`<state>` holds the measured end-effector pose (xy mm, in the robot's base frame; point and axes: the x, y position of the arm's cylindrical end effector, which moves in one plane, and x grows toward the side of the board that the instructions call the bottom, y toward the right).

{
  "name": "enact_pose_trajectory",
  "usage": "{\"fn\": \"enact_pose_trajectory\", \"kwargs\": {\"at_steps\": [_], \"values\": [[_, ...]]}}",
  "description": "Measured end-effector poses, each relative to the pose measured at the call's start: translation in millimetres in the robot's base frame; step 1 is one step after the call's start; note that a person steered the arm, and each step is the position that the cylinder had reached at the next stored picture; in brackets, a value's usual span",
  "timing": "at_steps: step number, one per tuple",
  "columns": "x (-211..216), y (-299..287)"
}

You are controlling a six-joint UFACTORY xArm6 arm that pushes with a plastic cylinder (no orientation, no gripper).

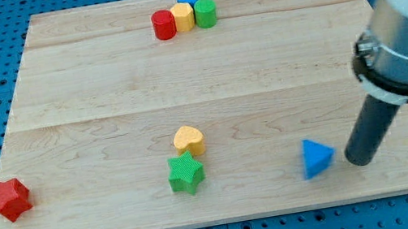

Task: Place the blue triangle right to the yellow hexagon

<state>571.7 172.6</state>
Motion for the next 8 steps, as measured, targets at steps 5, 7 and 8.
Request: {"fn": "enact_pose_trajectory", "kwargs": {"at_steps": [5,7,8], "values": [[15,-84],[-13,-82],[-6,-107]]}}
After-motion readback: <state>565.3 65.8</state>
